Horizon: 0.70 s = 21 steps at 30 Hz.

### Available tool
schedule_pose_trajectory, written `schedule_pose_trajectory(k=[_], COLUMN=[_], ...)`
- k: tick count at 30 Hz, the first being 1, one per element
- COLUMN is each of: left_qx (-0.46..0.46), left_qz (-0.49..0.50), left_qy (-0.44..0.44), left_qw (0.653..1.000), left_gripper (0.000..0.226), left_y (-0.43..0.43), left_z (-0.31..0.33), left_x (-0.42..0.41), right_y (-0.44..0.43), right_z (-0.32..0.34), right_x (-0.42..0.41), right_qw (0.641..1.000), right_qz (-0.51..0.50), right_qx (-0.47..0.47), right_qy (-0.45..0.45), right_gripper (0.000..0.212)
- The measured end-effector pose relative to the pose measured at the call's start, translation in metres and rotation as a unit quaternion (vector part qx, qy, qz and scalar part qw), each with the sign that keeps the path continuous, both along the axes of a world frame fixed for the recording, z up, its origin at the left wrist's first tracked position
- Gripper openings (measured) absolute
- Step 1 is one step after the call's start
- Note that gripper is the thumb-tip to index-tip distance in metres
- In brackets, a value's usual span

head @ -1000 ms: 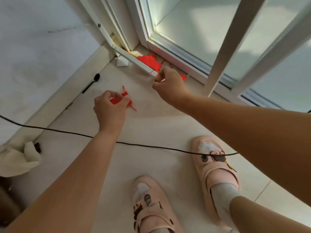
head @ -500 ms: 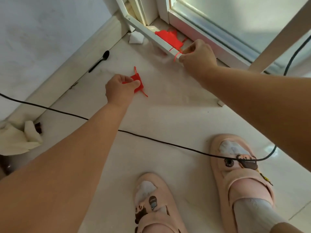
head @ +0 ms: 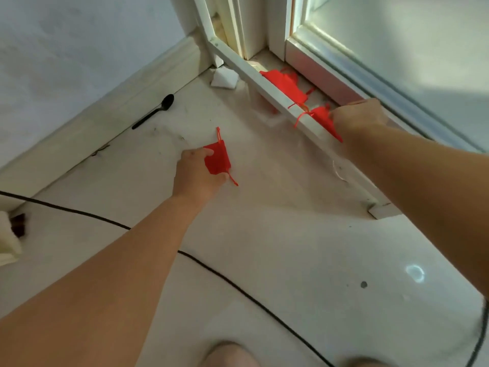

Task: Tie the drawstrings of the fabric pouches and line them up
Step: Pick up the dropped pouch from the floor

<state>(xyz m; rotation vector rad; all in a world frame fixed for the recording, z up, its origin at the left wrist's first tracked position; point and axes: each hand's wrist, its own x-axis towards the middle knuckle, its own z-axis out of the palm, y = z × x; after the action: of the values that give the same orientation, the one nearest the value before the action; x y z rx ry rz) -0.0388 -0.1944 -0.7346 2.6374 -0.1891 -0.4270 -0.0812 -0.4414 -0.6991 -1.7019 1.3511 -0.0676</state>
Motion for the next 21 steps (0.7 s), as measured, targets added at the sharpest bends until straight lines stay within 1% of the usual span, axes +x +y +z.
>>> schedule_pose_trajectory(k=[3,4,5,6,7,9,10,11,12,13,14,15,16,17,18,19,20,21], left_qx=[0.017,0.03,0.037,0.041,0.045,0.058,0.046,0.013,-0.039,-0.098,-0.166,-0.253,-0.356,-0.452,-0.529,-0.587,-0.628,-0.655], left_qz=[0.0,0.003,0.004,0.001,-0.002,-0.006,0.003,0.02,0.053,0.095,0.147,0.208,0.264,0.303,0.318,0.312,0.295,0.271], left_qy=[-0.012,-0.02,-0.032,-0.041,-0.047,-0.059,-0.076,-0.096,-0.112,-0.115,-0.09,-0.035,0.05,0.138,0.203,0.246,0.275,0.296], left_qw=[1.0,0.999,0.999,0.998,0.998,0.997,0.996,0.995,0.992,0.984,0.971,0.944,0.895,0.828,0.76,0.705,0.665,0.64], left_gripper=[0.067,0.064,0.058,0.05,0.043,0.031,0.026,0.021,0.017,0.018,0.02,0.019,0.014,0.009,0.011,0.016,0.024,0.034], left_y=[-0.004,-0.005,-0.005,-0.005,-0.006,-0.007,-0.009,-0.013,-0.019,-0.027,-0.034,-0.043,-0.053,-0.063,-0.072,-0.079,-0.084,-0.087], left_z=[-0.01,-0.011,-0.01,-0.01,-0.01,-0.007,-0.003,0.003,0.013,0.026,0.038,0.051,0.061,0.071,0.079,0.086,0.09,0.093], left_x=[0.002,0.0,0.0,0.0,0.002,0.005,0.007,0.009,0.01,0.013,0.015,0.019,0.025,0.028,0.03,0.03,0.031,0.031], right_y=[0.002,0.002,0.002,0.0,-0.001,0.003,0.006,0.01,0.012,0.013,0.016,0.018,0.021,0.028,0.036,0.045,0.053,0.06], right_z=[0.0,-0.001,0.0,0.0,0.003,0.011,0.016,0.023,0.03,0.039,0.048,0.058,0.068,0.075,0.081,0.085,0.086,0.083], right_x=[0.0,0.0,0.001,0.002,0.003,0.004,0.005,0.006,0.008,0.013,0.016,0.021,0.026,0.031,0.034,0.038,0.04,0.04], right_qw=[0.998,0.996,0.992,0.988,0.983,0.971,0.964,0.954,0.938,0.912,0.876,0.831,0.788,0.76,0.754,0.777,0.825,0.878], right_qz=[-0.048,-0.058,-0.078,-0.098,-0.109,-0.125,-0.136,-0.153,-0.176,-0.196,-0.205,-0.202,-0.187,-0.161,-0.124,-0.079,-0.029,0.027], right_qx=[0.026,0.026,0.018,0.003,-0.007,0.01,0.022,0.045,0.077,0.126,0.19,0.261,0.326,0.373,0.397,0.39,0.351,0.284], right_qy=[-0.041,-0.063,-0.093,-0.12,-0.147,-0.204,-0.229,-0.253,-0.288,-0.338,-0.393,-0.447,-0.487,-0.507,-0.509,-0.487,-0.443,-0.384], right_gripper=[0.049,0.043,0.031,0.026,0.029,0.034,0.036,0.037,0.039,0.041,0.044,0.045,0.045,0.044,0.042,0.041,0.039,0.037])
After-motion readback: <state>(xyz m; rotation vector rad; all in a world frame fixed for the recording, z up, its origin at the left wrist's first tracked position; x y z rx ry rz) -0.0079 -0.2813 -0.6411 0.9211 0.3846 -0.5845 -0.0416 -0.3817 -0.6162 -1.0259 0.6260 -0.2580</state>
